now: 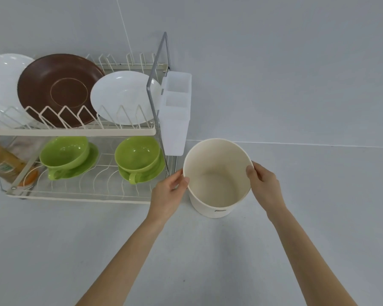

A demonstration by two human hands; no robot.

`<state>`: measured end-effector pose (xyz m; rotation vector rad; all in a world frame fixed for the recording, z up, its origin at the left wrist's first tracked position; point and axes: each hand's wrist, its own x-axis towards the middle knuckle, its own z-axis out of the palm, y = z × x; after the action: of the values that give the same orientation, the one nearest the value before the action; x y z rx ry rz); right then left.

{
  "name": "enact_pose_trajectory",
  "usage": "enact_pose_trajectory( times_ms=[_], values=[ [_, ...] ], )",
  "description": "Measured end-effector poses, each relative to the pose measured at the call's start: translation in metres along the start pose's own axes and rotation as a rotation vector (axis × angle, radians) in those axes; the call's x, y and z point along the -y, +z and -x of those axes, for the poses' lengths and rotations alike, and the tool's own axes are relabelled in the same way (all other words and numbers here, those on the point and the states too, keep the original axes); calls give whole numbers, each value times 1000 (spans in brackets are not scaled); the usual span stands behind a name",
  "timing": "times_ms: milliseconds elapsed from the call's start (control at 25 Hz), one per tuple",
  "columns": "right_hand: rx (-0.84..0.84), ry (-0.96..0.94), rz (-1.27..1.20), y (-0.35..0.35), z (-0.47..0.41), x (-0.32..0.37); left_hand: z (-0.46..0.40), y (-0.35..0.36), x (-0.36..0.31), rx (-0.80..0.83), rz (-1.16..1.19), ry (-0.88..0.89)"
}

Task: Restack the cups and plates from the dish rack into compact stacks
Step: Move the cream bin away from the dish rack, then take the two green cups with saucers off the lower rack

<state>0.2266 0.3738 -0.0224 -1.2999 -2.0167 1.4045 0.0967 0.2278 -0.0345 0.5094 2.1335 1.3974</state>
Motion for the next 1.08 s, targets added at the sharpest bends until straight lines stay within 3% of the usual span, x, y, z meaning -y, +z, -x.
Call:
enact_pose_trajectory(
  times_ms=[280,520,800,1080],
  values=[
    [96,-21,225,-6,17,8,9,-9,-4,100,-93,75],
    [40,-159,492,0,61,30,33,-46,0,93,-328,181],
    [116,-162,427,51,105,57,45,-117,12,3,-485,208],
    [231,-5,167,131,101,77,23,-181,29,26,-398,121]
  ],
)
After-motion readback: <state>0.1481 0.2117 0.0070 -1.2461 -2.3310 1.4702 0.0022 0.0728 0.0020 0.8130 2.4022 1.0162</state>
